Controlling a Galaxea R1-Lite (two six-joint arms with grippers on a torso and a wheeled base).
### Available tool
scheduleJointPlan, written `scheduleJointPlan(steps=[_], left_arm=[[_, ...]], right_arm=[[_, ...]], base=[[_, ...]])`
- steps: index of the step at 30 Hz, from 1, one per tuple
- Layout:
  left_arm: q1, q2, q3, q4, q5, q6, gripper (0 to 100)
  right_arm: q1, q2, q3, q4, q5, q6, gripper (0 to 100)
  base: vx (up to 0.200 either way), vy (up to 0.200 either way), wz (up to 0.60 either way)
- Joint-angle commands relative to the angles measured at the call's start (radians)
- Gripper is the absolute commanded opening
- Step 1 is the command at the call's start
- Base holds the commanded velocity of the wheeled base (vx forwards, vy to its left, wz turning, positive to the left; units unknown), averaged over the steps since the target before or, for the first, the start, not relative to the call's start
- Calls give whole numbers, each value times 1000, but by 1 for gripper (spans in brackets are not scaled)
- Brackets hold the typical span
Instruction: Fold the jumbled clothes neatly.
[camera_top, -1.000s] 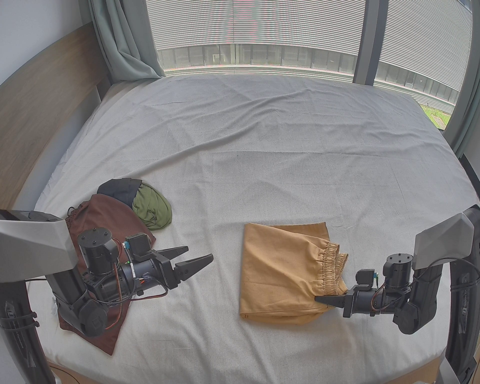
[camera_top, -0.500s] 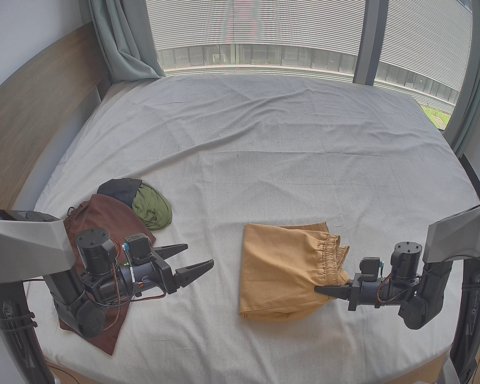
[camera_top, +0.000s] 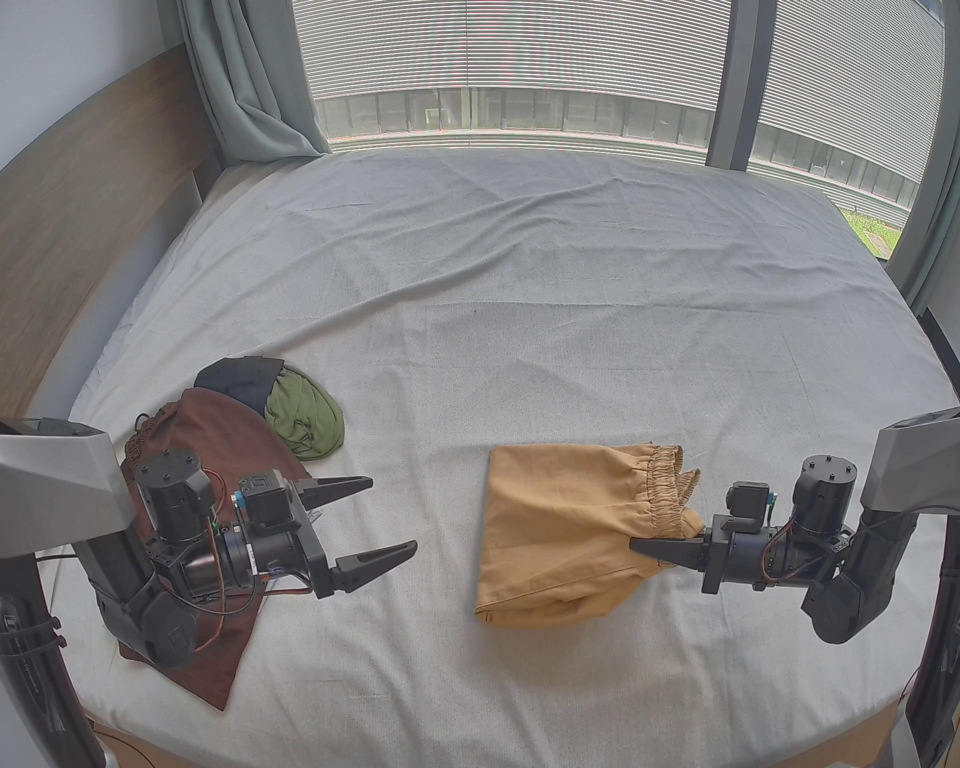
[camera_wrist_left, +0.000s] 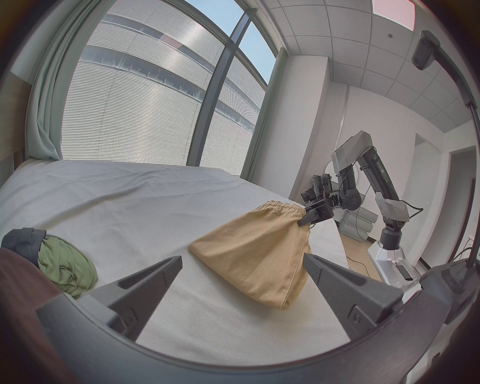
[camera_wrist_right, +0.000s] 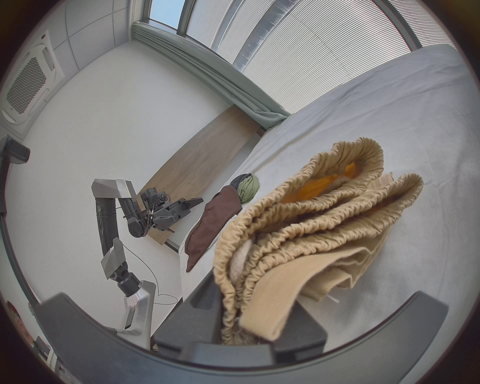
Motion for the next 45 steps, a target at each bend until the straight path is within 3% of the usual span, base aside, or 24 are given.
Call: scheduleJointPlan(steps=[1,21,45], left_arm=[[23,1,-12,-2,-12,14,100],[21,-5,9,-1,-31,44,100],[14,-25,16,-1,-31,44,100]], right_arm=[[4,-15,-18,-1,0,4,0],[19,-78,-142,0,37,111,0],[26,-41,-529,10,37,429,0]], base=[[0,0,0],[0,0,0],[0,0,0]])
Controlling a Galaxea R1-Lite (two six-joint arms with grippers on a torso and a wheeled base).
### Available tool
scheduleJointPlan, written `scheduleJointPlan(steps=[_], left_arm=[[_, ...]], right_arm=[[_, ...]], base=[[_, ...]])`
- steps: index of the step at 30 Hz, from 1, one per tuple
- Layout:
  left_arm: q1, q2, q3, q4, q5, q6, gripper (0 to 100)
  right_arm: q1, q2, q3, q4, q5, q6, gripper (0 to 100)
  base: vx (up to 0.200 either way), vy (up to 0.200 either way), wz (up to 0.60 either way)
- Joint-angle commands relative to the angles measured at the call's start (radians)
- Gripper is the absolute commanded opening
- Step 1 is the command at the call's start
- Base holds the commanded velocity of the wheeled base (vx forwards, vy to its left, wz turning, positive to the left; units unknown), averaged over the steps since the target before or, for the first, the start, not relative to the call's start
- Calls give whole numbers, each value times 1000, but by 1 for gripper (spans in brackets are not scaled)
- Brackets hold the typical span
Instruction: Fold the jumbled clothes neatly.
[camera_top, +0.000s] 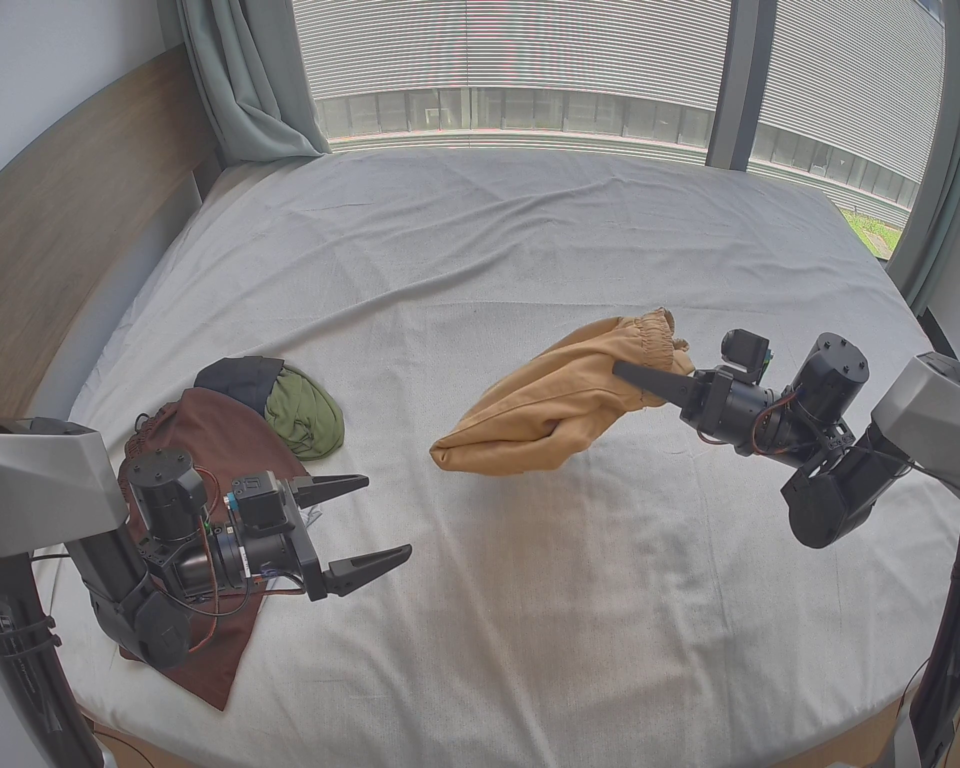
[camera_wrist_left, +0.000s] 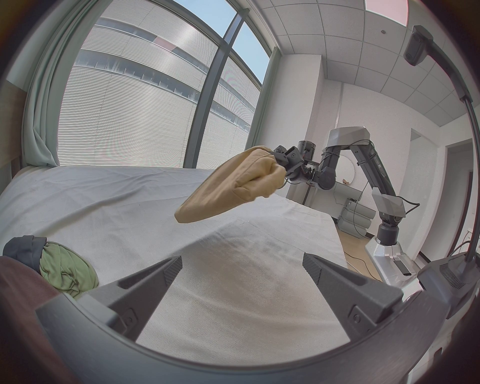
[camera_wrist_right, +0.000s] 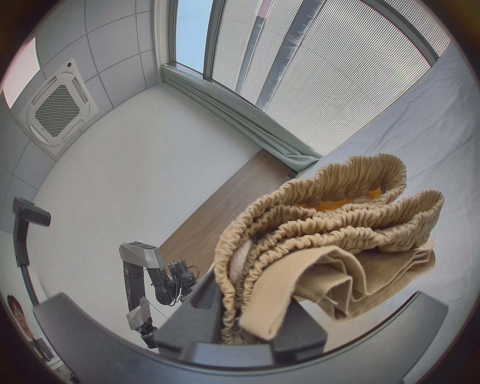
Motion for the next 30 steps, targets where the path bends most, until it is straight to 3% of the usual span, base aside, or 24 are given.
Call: scheduleJointPlan(steps=[1,12,30], left_arm=[[-4,-16,3,-1,0,0,100],[-9,-22,9,-1,0,0,100],[-9,-17,9,-1,0,-2,100]], right_arm=[[-5,40,-87,12,0,28,0],[0,208,-320,90,0,60,0],[-8,304,-444,92,0,88,0]], base=[[0,0,0],[0,0,0],[0,0,0]])
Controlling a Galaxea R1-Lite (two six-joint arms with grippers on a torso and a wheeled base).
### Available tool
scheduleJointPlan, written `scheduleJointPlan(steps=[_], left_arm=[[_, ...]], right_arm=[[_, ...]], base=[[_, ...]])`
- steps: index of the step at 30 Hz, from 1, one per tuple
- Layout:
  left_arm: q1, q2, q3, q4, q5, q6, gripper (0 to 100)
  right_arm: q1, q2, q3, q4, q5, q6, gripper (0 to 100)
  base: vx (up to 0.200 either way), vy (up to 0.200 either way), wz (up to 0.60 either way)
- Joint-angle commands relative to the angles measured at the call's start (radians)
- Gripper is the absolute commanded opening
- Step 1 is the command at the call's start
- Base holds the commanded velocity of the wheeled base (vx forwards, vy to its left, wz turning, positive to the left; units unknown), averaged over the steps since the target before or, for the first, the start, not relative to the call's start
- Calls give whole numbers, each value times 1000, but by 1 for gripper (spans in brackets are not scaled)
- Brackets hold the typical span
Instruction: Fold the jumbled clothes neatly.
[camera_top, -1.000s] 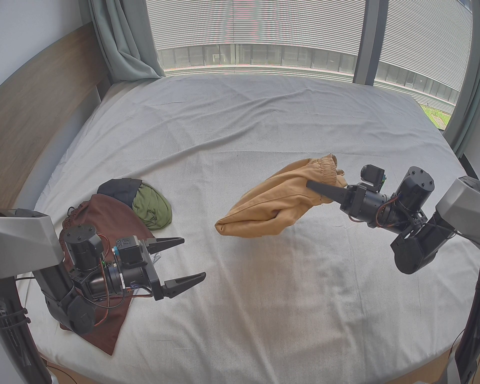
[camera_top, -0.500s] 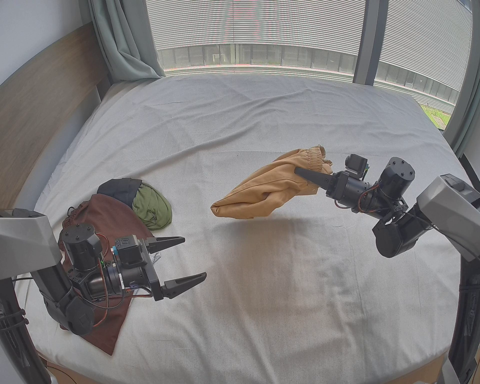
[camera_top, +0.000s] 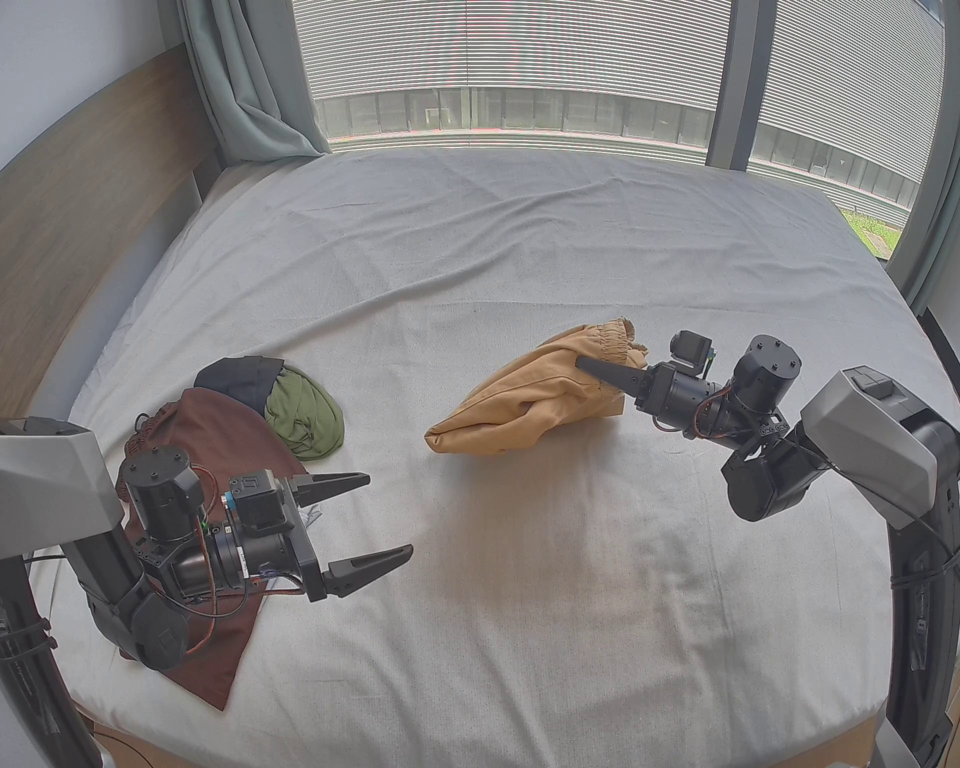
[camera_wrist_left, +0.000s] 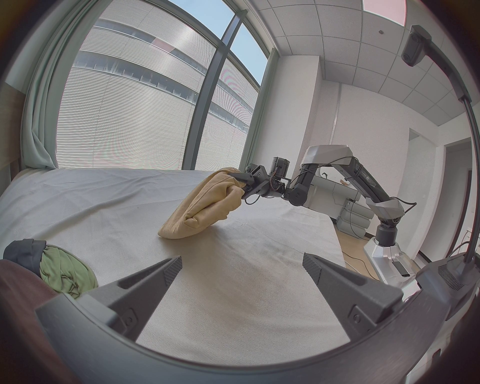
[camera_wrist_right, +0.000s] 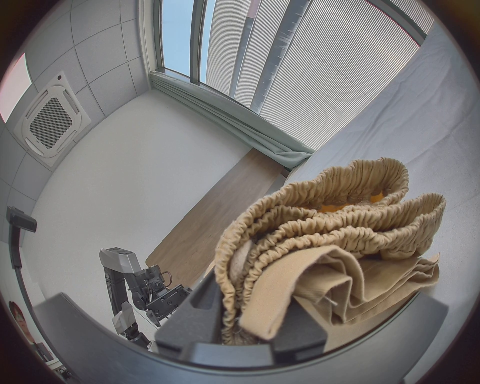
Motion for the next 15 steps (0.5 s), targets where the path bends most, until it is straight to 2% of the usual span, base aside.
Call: scheduleJointPlan(steps=[1,11,13,15], left_arm=[[0,6,0,-1,0,0,100],[-21,7,12,-1,0,0,100],[-21,7,12,-1,0,0,100],[-21,12,15,-1,0,0,100]], right_arm=[[0,12,-51,1,-1,18,0],[-15,49,-267,117,-1,34,0],[-15,49,-267,117,-1,34,0],[-21,106,-367,163,-1,34,0]], base=[[0,0,0],[0,0,0],[0,0,0],[0,0,0]])
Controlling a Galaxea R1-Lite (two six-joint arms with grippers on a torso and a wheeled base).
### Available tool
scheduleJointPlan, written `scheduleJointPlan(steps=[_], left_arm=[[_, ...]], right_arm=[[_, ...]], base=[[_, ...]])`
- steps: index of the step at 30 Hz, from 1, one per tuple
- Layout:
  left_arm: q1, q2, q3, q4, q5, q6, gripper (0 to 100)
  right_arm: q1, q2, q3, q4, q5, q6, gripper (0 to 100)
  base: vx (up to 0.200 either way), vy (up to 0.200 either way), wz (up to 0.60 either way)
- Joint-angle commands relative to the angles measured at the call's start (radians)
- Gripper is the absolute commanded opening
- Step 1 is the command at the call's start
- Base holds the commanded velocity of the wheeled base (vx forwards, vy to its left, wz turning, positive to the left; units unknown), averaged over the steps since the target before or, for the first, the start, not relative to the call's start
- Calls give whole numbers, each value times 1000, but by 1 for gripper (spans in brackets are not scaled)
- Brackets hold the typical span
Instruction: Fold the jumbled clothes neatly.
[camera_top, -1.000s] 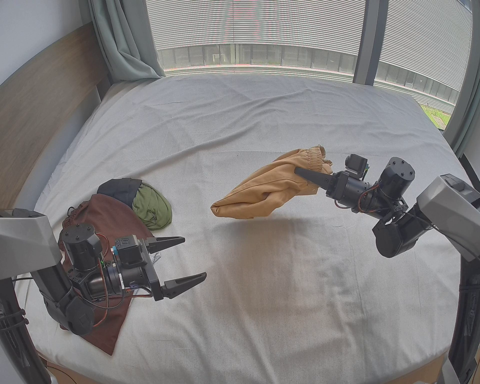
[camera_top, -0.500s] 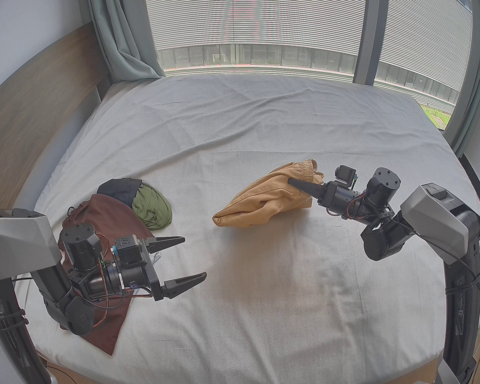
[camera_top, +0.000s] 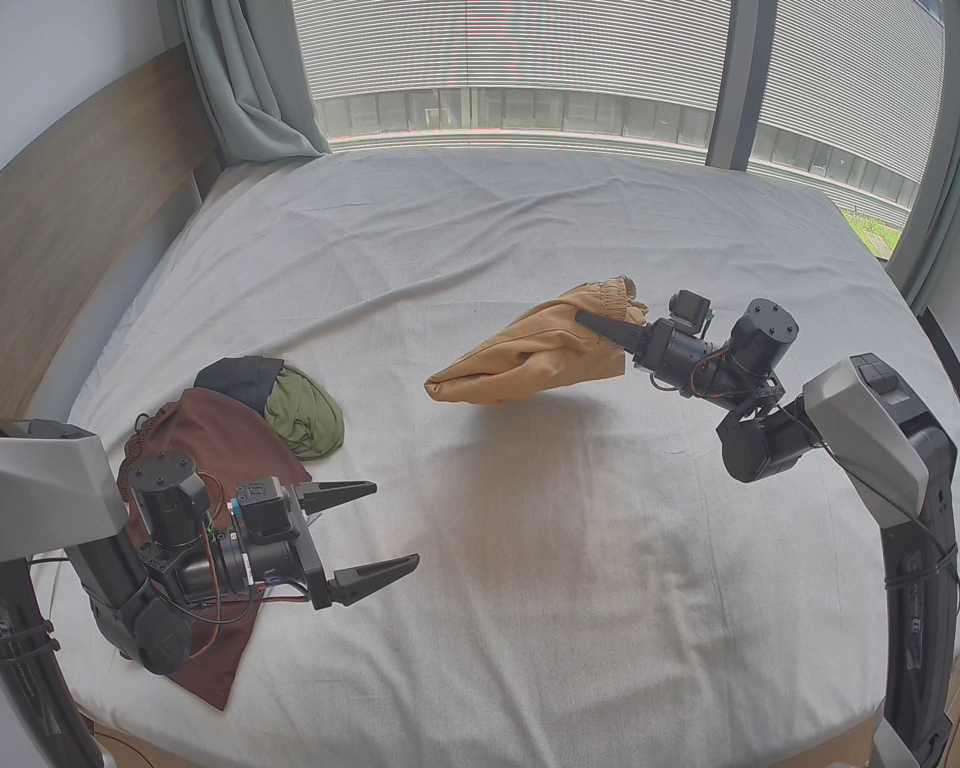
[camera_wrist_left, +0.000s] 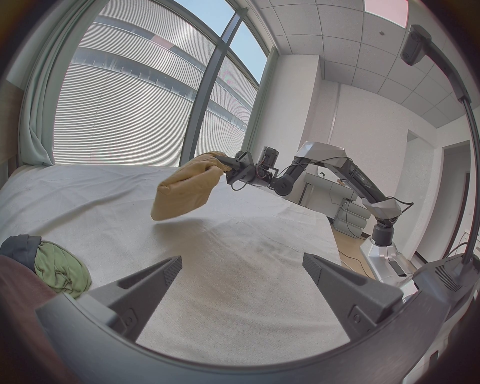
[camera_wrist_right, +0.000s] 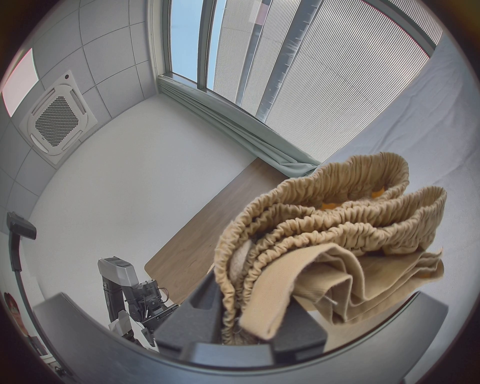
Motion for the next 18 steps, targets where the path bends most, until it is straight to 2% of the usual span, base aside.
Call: scheduleJointPlan(steps=[1,11,15,18], left_arm=[[-5,5,4,-1,0,0,100],[-3,-1,6,-1,0,0,100],[3,-6,1,-1,0,0,100],[0,-6,1,-1,0,0,100]], right_arm=[[-8,79,-153,55,-1,0,0],[-5,182,-170,71,-1,2,0],[-9,167,-28,55,-1,-12,0],[-5,129,95,-15,-1,-15,0]], base=[[0,0,0],[0,0,0],[0,0,0],[0,0,0]])
